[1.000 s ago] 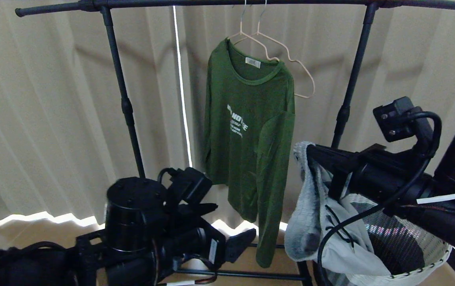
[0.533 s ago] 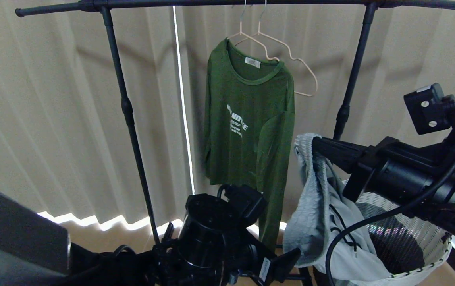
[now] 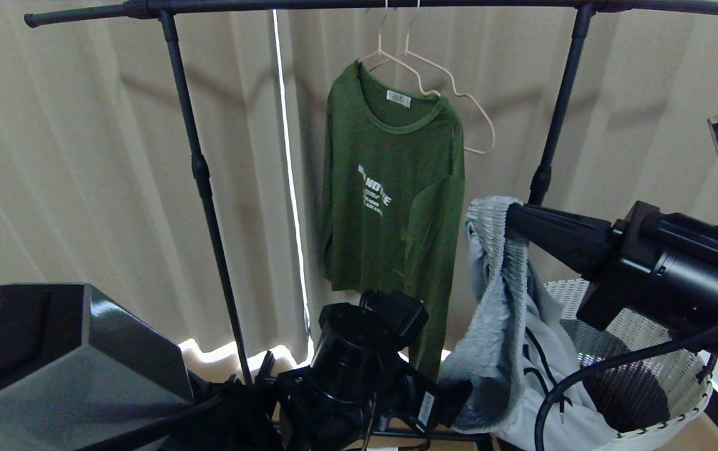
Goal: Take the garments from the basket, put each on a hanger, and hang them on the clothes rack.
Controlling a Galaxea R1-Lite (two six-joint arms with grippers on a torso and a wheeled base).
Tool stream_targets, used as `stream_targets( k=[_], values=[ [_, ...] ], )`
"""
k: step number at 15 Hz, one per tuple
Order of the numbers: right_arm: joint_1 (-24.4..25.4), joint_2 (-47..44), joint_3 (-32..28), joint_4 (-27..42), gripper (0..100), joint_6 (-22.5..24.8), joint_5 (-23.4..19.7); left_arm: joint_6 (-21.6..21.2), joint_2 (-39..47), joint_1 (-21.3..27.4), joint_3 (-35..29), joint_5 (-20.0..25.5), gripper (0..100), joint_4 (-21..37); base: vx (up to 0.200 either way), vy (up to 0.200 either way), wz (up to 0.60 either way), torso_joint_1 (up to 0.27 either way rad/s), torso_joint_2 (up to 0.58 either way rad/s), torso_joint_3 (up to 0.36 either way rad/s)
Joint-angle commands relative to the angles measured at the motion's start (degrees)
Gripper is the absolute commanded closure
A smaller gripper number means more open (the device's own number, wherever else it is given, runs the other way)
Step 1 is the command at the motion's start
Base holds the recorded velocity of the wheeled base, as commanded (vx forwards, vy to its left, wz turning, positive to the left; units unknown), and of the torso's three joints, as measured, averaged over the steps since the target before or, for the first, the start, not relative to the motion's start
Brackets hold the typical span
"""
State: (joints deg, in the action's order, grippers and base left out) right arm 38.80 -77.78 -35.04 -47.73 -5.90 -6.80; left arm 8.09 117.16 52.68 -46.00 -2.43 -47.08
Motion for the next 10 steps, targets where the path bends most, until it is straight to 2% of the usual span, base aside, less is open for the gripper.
stream_targets(
  k=[1, 3, 4, 7, 9, 10],
  values=[
    [0.0, 1.7, 0.1, 0.0, 100, 0.0, -0.1, -0.1, 0.3, -1.7, 0.5, -0.7, 0, 0.1, 0.0, 0.0, 0.0, 0.0, 0.0, 0.0],
    [0.0, 1.9, 0.1, 0.0, 100, 0.0, -0.1, -0.1, 0.3, -3.3, 0.6, -0.7, 0, 0.1, 0.0, 0.0, 0.0, 0.0, 0.0, 0.0],
    [0.0, 1.9, 0.1, 0.0, 100, 0.0, -0.1, -0.2, 0.2, -3.7, 1.4, -0.7, 100, 0.1, 0.0, 0.0, 0.0, 0.0, 0.0, 0.0],
    [0.0, 1.8, 0.0, 0.2, 100, 0.0, -0.1, -0.8, -0.4, -4.4, 4.3, -0.7, 100, -0.5, 0.0, 0.0, 0.0, 0.0, 0.0, 0.0],
    [-0.2, 1.7, -0.2, 0.3, 100, 0.0, -0.1, -1.4, -1.2, -4.6, 7.8, -1.7, 100, -4.2, 0.0, 0.0, 0.0, 0.0, 0.0, 0.0],
    [-0.7, 1.4, 0.1, 0.5, 100, 0.0, -0.1, -4.1, -2.1, -6.8, 12.2, -1.8, 100, -9.6, 0.0, 0.0, 0.0, 0.0, 0.0, 0.0]
  ],
)
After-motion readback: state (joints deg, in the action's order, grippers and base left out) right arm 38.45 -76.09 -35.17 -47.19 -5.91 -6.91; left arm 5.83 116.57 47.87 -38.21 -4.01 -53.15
